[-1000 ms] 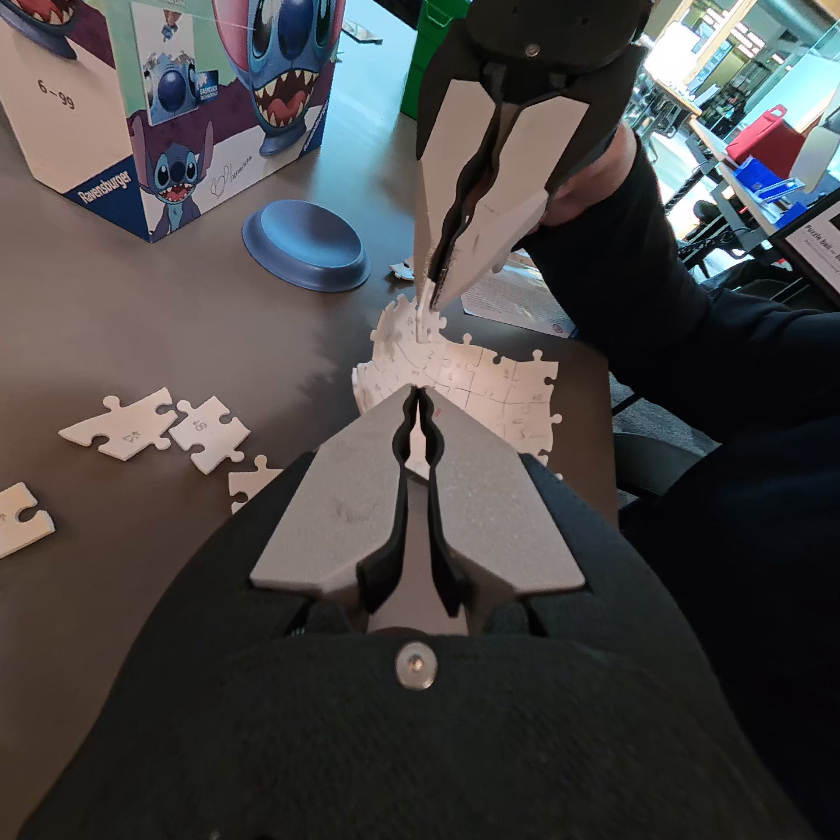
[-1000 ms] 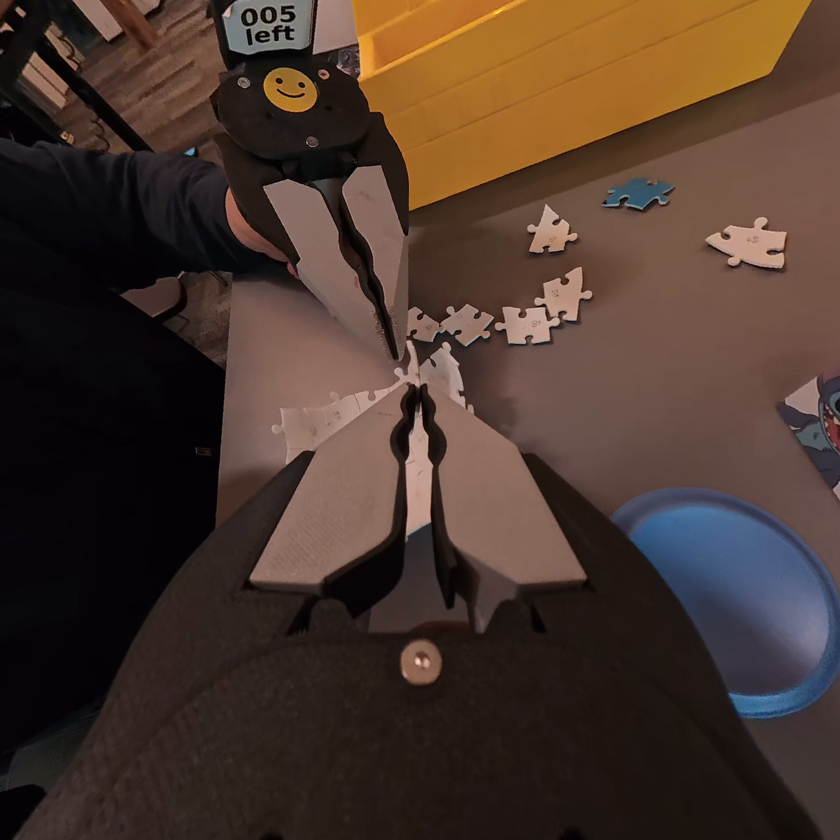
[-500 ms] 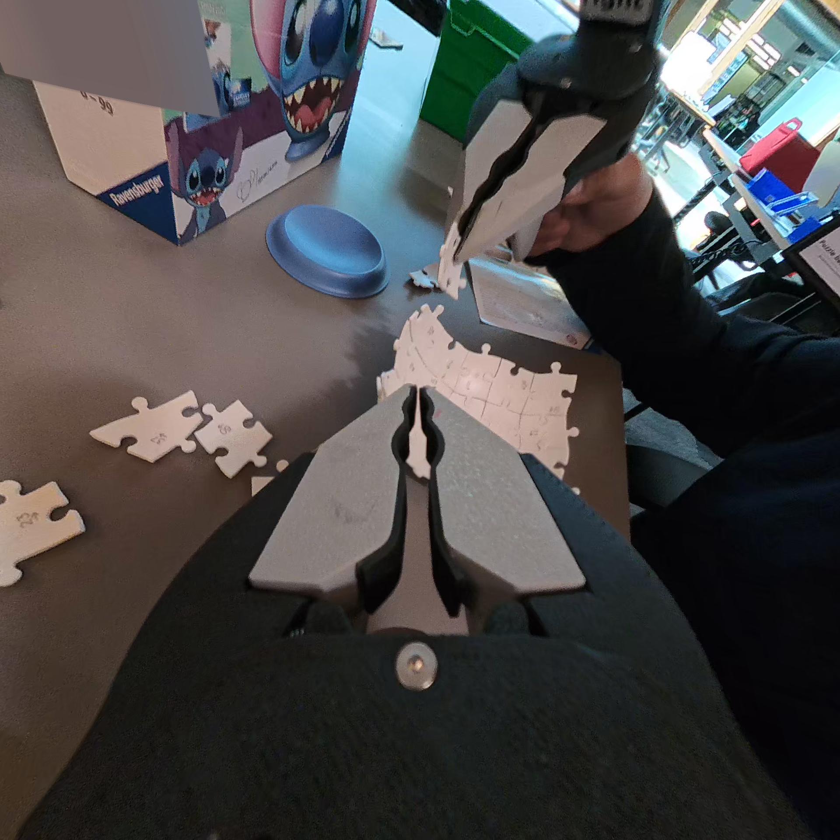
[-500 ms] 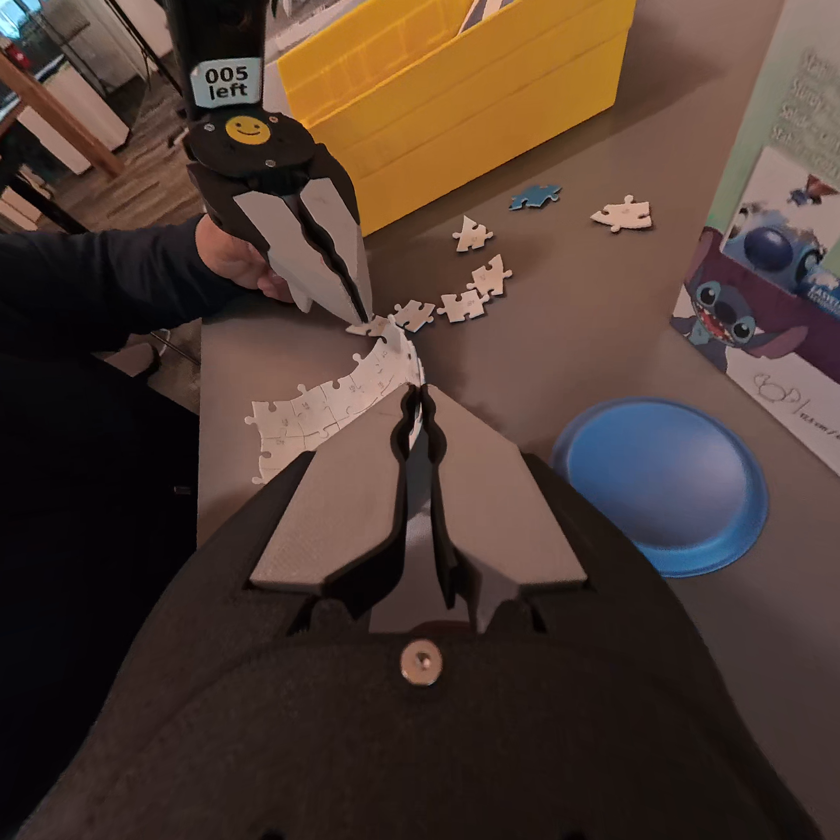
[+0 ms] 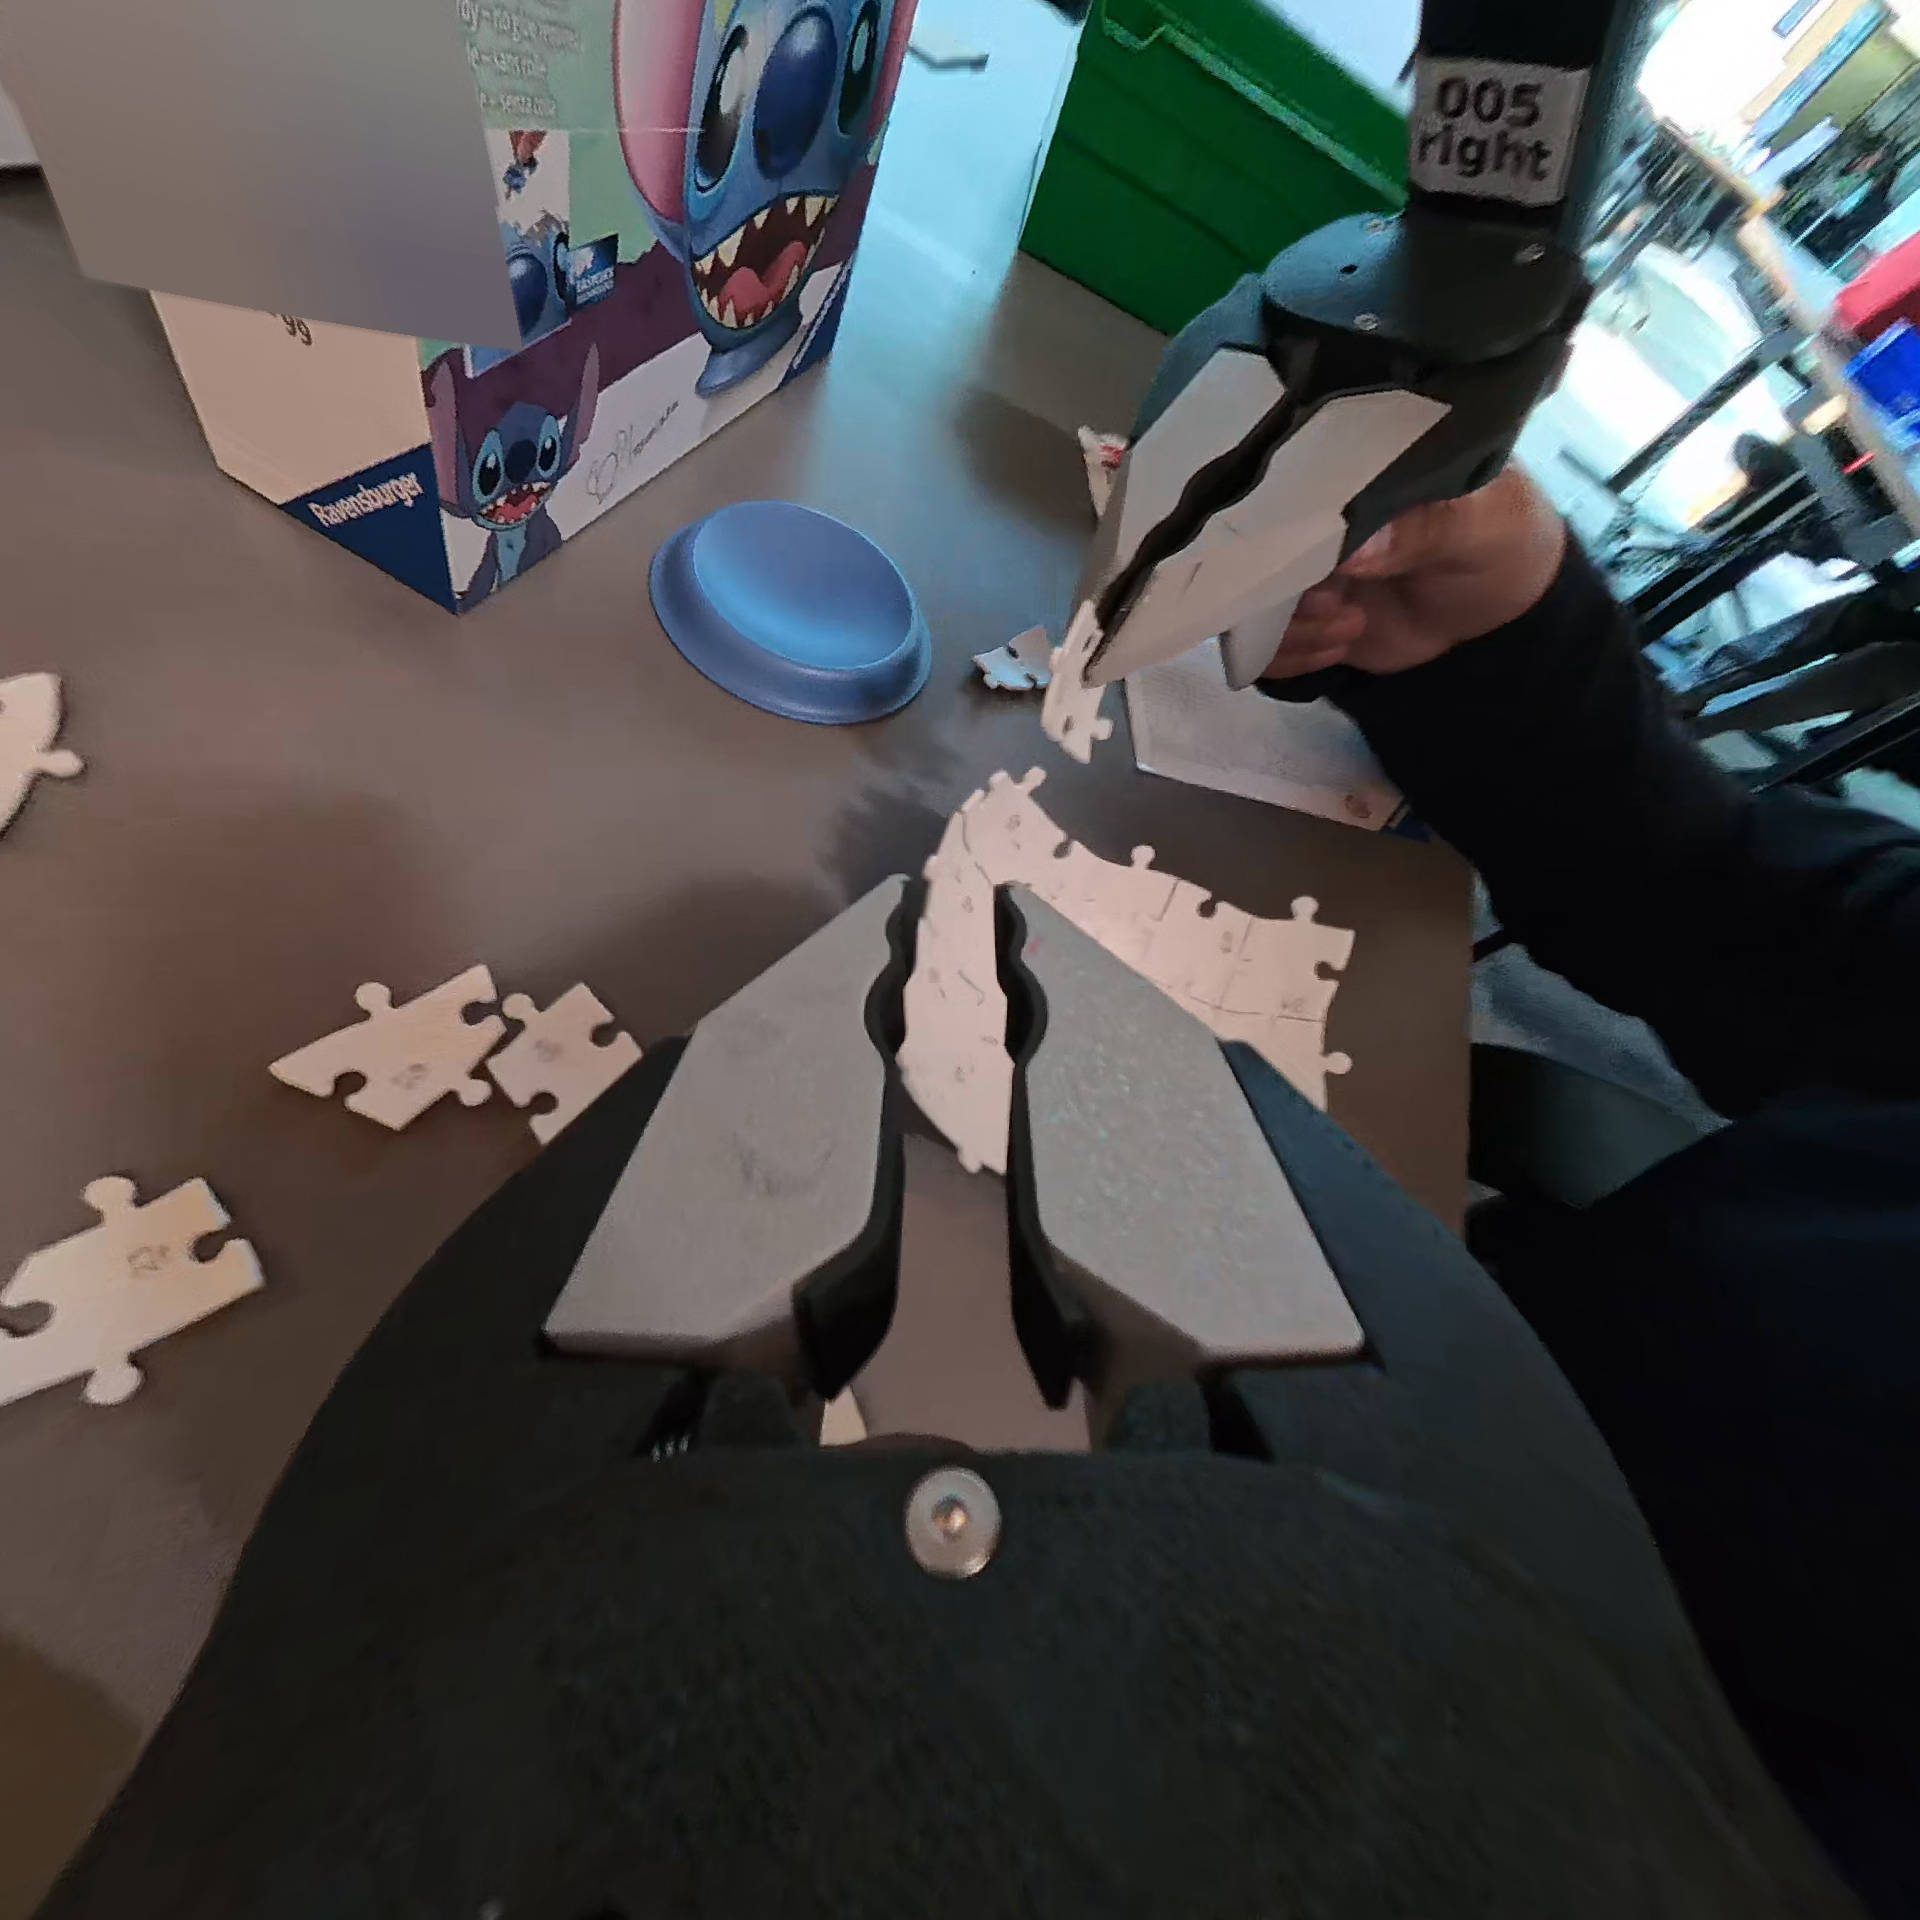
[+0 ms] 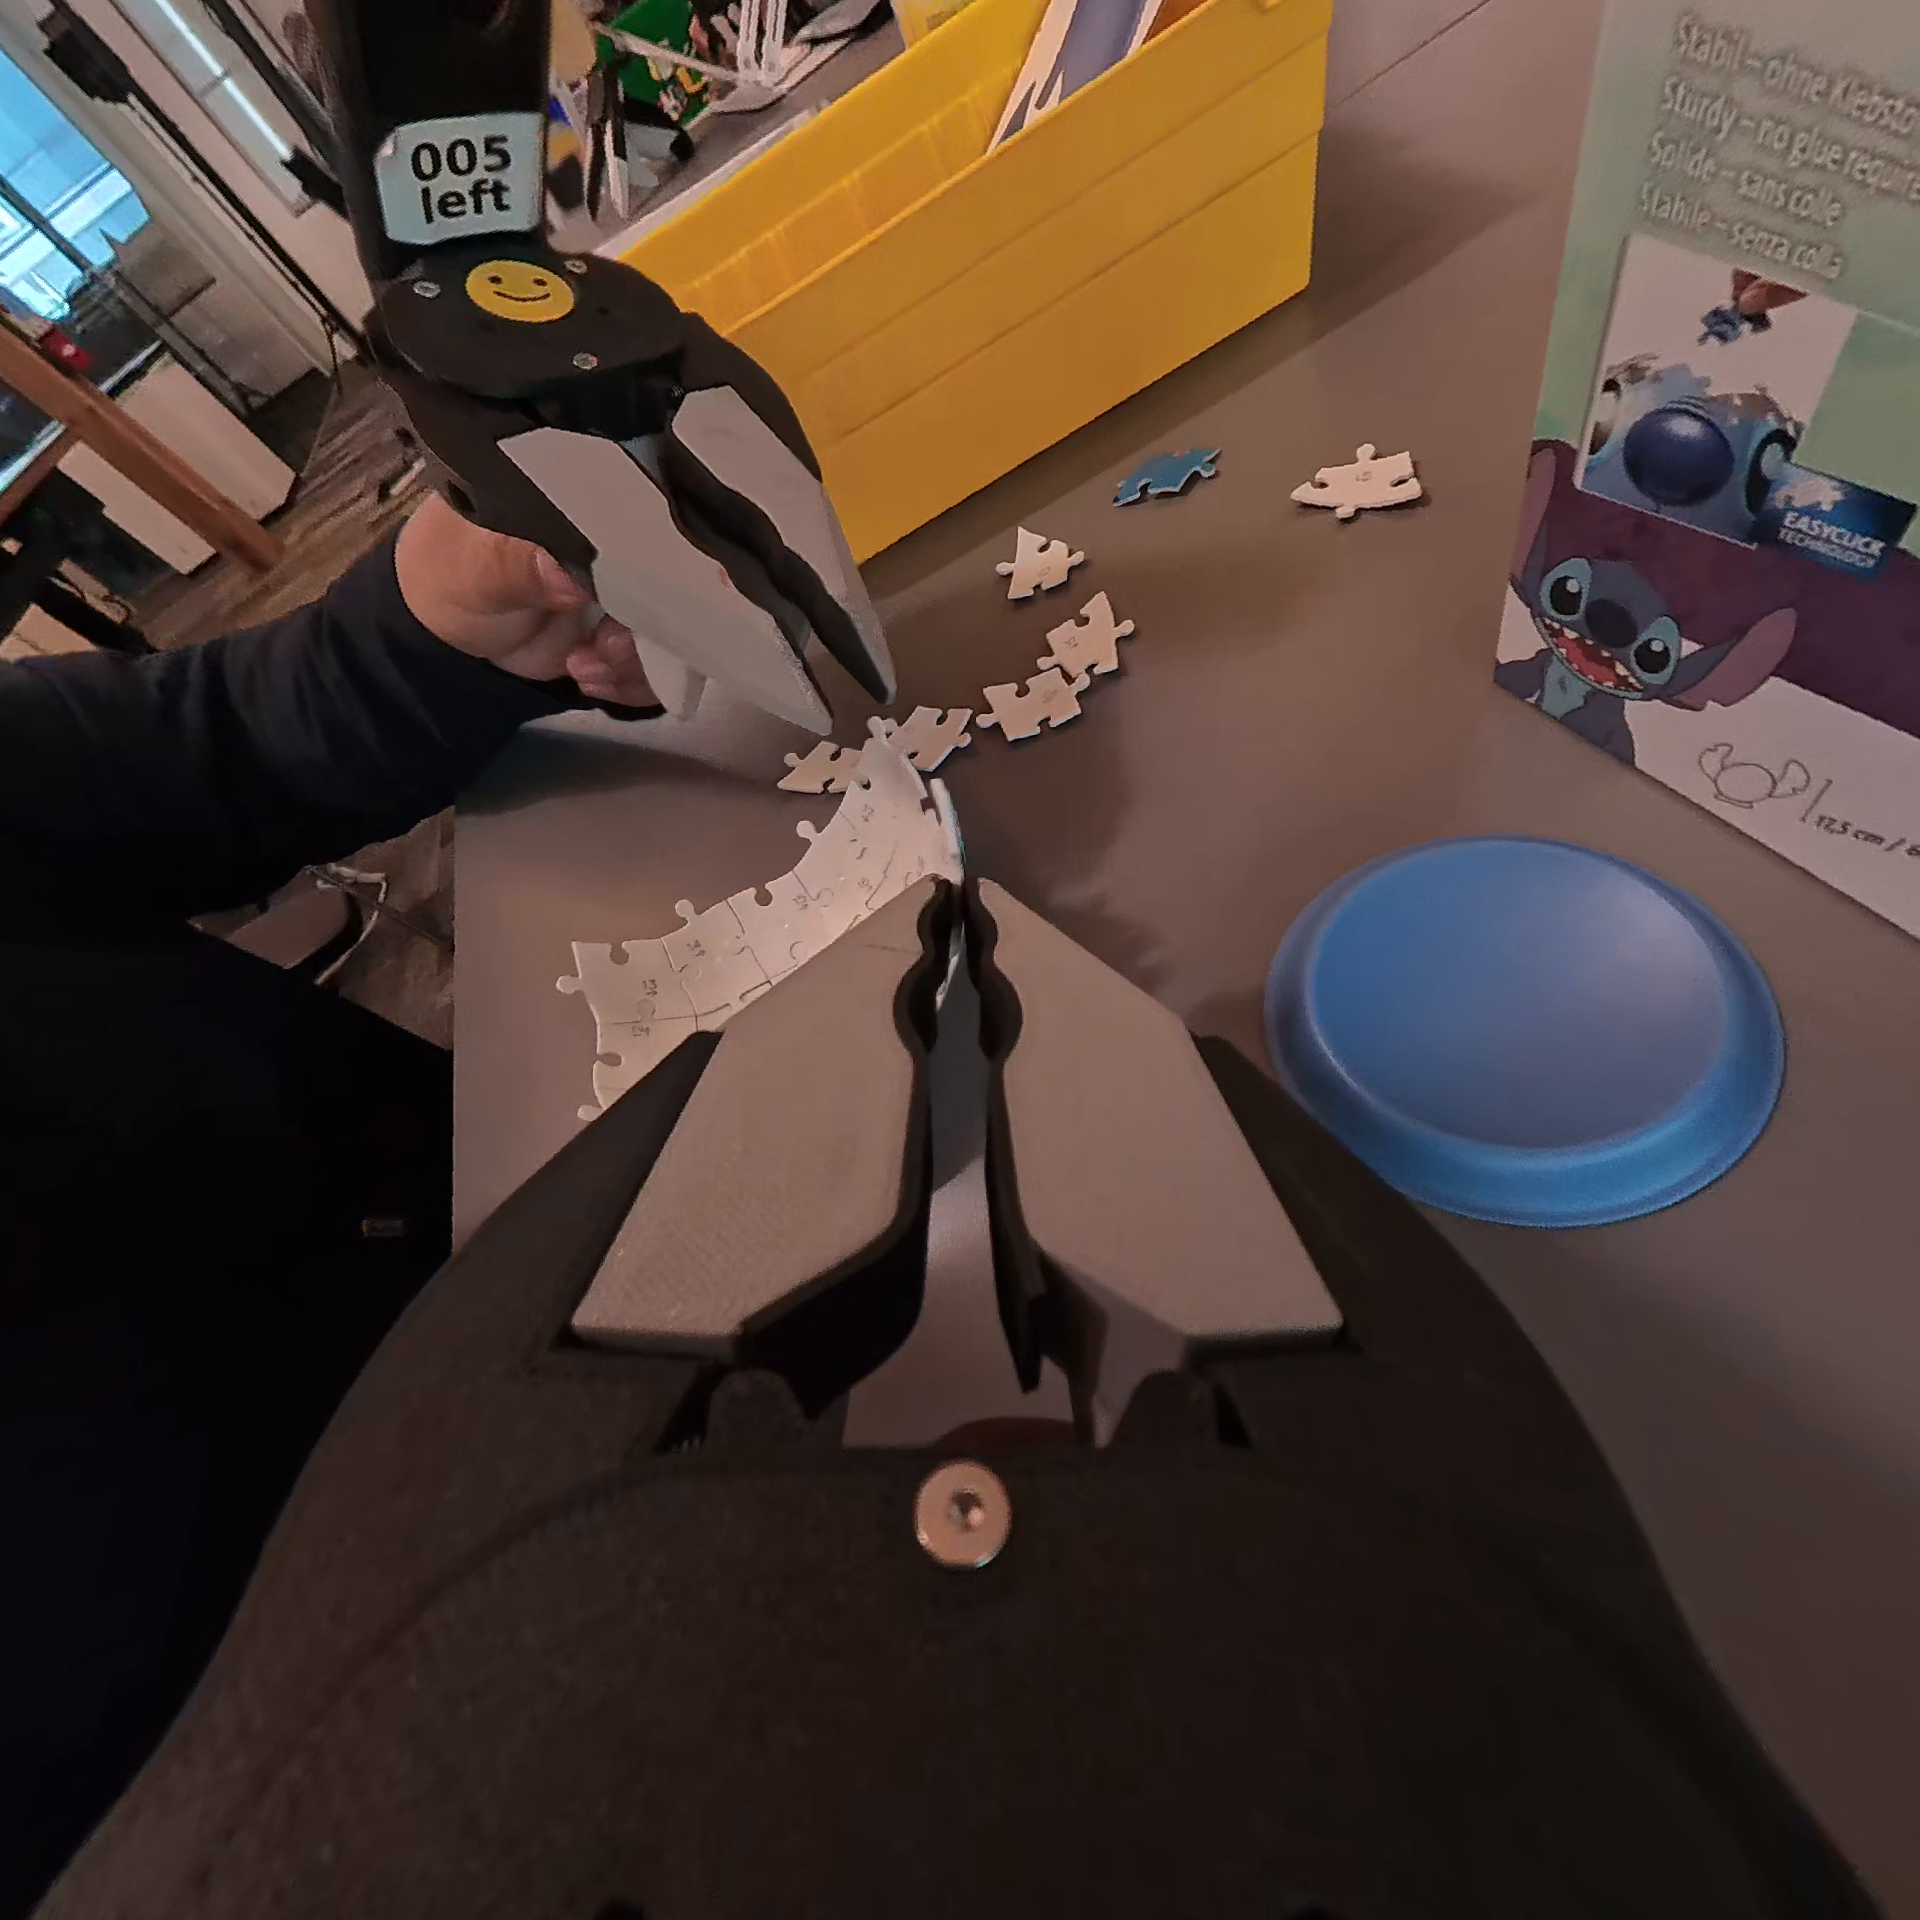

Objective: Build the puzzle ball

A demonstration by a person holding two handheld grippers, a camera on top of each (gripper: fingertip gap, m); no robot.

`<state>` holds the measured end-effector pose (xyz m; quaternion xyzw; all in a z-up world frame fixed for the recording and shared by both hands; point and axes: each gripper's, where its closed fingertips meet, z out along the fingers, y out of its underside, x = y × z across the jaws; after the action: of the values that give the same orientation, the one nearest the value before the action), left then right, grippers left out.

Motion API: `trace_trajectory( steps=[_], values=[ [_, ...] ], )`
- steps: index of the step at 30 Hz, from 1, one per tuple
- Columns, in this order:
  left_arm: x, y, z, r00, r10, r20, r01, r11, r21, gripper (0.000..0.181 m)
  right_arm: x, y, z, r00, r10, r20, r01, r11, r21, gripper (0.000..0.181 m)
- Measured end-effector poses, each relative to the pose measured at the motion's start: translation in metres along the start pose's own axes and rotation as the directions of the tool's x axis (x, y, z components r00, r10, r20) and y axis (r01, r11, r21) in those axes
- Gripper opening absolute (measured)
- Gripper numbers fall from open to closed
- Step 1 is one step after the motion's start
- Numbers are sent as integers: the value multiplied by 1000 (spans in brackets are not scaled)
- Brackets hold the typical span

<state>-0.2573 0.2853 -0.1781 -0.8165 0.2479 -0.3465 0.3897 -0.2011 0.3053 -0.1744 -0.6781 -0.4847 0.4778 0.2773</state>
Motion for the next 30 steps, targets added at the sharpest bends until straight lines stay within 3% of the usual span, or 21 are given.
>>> trace_trajectory(
  steps=[3,10,19,30],
  values=[
    [-7,0,6,998,54,45,-50,996,-78,20,1,3,-1,1000,6,-17,-6,1000,14,0],
    [-13,1,26,997,71,5,-68,970,-235,36,-2,4,1,999,-16,-49,17,999,31,0],
    [-1,6,45,985,111,-131,-149,932,-332,47,0,7,7,995,-32,-91,33,999,11,0],
    [5,12,54,973,142,-181,-199,916,-349,35,2,8,10,991,-42,-129,44,999,14,0]
  ],
)
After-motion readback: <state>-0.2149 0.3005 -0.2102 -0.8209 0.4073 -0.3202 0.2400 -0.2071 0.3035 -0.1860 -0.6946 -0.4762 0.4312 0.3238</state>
